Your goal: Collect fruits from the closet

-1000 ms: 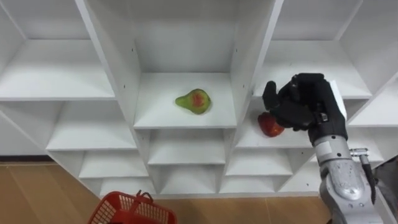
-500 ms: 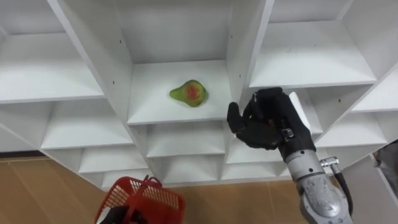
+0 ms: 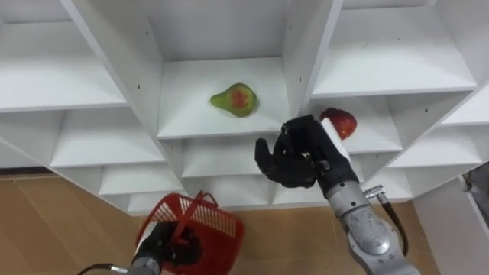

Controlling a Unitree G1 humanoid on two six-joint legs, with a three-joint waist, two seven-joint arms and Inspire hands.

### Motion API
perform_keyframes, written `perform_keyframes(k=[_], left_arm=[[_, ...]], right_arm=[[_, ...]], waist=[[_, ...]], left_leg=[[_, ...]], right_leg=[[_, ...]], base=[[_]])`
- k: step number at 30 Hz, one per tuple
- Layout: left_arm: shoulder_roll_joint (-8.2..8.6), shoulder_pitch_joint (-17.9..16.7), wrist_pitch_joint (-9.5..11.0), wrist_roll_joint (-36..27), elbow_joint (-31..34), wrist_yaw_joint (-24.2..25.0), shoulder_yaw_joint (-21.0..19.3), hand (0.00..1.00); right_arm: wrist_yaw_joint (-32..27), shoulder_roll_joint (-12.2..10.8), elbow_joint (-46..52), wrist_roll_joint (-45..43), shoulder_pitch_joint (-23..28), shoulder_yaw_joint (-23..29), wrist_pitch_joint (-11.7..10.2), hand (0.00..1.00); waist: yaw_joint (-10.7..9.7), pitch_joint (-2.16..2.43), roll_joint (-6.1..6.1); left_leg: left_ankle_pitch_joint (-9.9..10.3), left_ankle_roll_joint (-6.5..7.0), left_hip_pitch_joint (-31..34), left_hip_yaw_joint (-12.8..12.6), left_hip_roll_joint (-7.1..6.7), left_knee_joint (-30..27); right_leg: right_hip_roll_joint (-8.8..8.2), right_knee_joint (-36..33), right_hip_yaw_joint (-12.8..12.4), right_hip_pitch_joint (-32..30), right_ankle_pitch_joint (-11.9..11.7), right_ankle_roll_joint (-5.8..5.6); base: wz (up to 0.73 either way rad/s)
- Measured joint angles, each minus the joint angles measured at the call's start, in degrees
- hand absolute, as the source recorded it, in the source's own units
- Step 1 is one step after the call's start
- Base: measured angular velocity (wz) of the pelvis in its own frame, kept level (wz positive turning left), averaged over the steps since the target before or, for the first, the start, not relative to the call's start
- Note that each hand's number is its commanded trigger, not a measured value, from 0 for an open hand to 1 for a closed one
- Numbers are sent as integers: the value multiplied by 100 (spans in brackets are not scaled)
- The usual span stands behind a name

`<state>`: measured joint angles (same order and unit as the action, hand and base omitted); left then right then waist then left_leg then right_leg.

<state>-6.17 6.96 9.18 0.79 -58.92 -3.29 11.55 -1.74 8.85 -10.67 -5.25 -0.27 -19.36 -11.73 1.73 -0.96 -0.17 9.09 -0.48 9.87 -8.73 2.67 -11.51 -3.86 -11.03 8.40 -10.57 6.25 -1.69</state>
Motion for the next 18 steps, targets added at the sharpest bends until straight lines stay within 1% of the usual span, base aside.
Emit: perform_keyframes(k=[2, 3, 5, 6, 12, 16, 18], left_arm=[[74, 57, 23, -23, 0, 10, 56, 100], [97, 92, 23, -45, 2, 31, 117, 100], [95, 110, 24, -137, 40, 70, 239, 100], [95, 139, 43, -138, 53, 105, 286, 100], [95, 208, 162, -149, 52, 173, 355, 100], [102, 277, 263, -146, 53, 225, 442, 100], [105, 309, 360, -146, 54, 292, 446, 100]], right_arm=[[10, -29, -93, -1, -101, -90, 0, 100], [15, -25, -184, -1, -212, -168, -7, 100], [5, -23, -456, -19, -418, -281, -21, 100], [-16, -25, -682, -79, -522, -333, -24, 100], [-58, -32, -1364, -197, -632, -638, -31, 100], [-65, -92, -1667, -208, -735, -696, -93, 100], [-110, -132, -1829, -210, -828, -694, -95, 100]], waist=[[17, -11, 5], [21, -41, 13], [20, -50, 10], [20, -84, 10], [46, -89, 3], [52, -90, 2], [56, -90, 1]], left_leg=[[0, 0, 67, 1, 2, -26], [0, 0, 95, 3, 4, -33], [-4, 3, 157, 5, 4, -41], [-5, 3, 180, 20, 4, -63], [-6, 3, 408, 108, 4, -136], [-6, 3, 488, 141, 4, -176], [-7, 3, 495, 145, 4, -179]], right_leg=[[-2, -33, 0, -70, 0, 0], [-4, -62, 0, -104, 0, 0], [-8, -75, 2, -166, 0, 0], [-9, -75, 15, -173, 0, 0], [-17, -83, 108, -337, -2, 3], [-20, -81, 136, -385, -5, 8], [-20, -81, 138, -390, -5, 8]], base=[[0], [0], [0], [7], [7], [3], [0]])
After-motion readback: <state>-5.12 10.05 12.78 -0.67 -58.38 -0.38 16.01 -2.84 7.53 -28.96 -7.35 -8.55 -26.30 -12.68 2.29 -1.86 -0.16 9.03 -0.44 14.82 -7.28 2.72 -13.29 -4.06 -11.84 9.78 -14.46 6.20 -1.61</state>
